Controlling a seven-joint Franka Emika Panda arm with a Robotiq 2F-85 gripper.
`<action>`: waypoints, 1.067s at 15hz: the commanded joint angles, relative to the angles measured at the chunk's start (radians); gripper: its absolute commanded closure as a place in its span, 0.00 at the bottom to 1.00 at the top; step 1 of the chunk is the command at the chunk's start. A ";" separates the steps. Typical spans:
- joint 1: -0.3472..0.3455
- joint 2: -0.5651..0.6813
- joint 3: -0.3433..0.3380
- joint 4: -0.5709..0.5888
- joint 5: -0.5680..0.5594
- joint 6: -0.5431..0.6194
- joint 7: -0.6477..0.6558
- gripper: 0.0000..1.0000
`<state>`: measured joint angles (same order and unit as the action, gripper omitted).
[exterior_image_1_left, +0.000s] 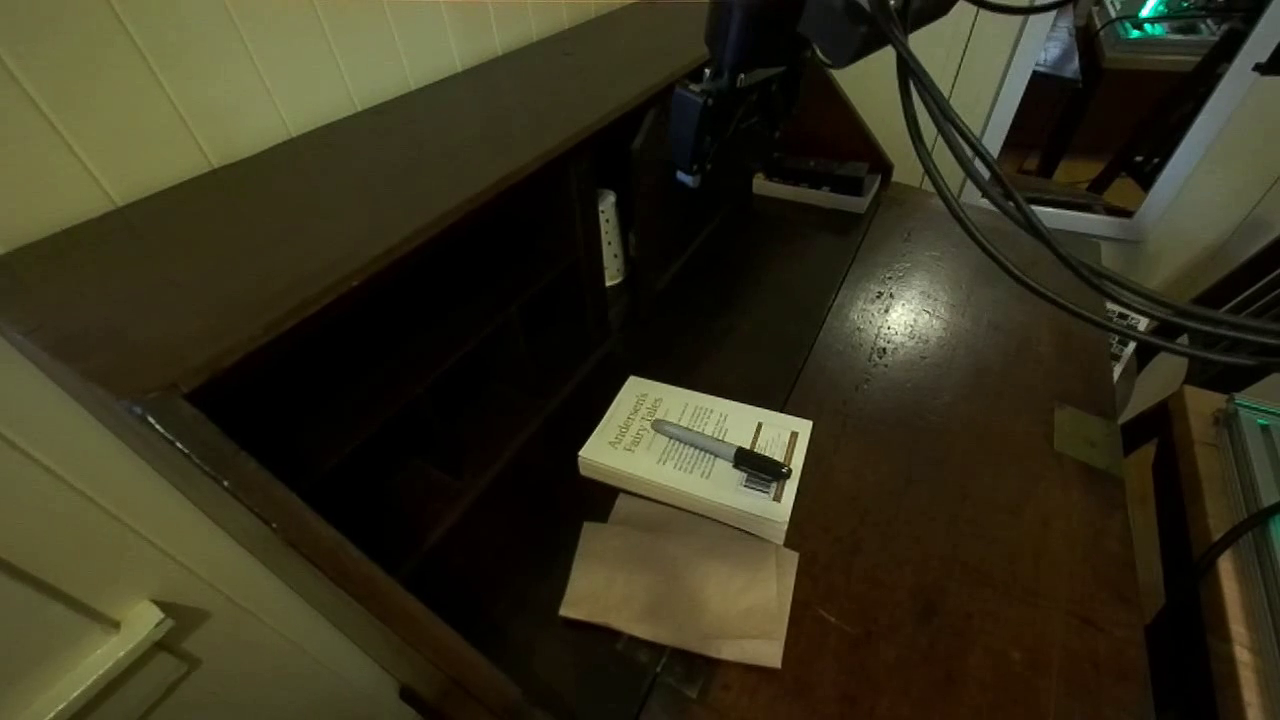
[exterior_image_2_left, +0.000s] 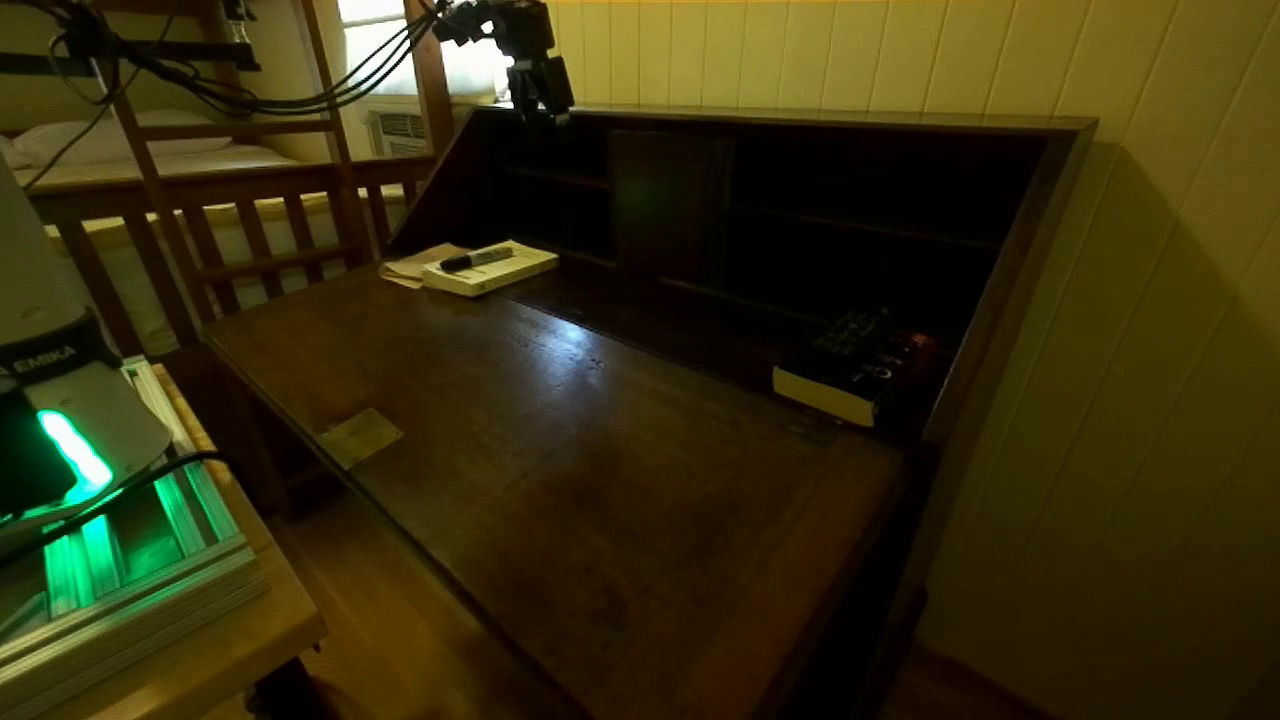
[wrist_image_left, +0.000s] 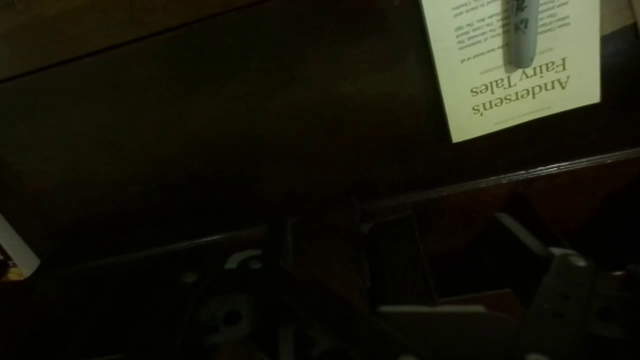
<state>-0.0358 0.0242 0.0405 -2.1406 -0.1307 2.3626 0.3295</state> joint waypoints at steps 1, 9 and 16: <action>0.017 -0.001 -0.016 0.000 0.001 -0.002 -0.002 0.00; 0.019 0.029 -0.038 -0.045 -0.227 0.258 0.249 0.00; 0.026 0.089 -0.100 -0.034 -0.564 0.386 0.649 0.00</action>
<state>-0.0216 0.0945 -0.0323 -2.1844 -0.5669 2.7140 0.8218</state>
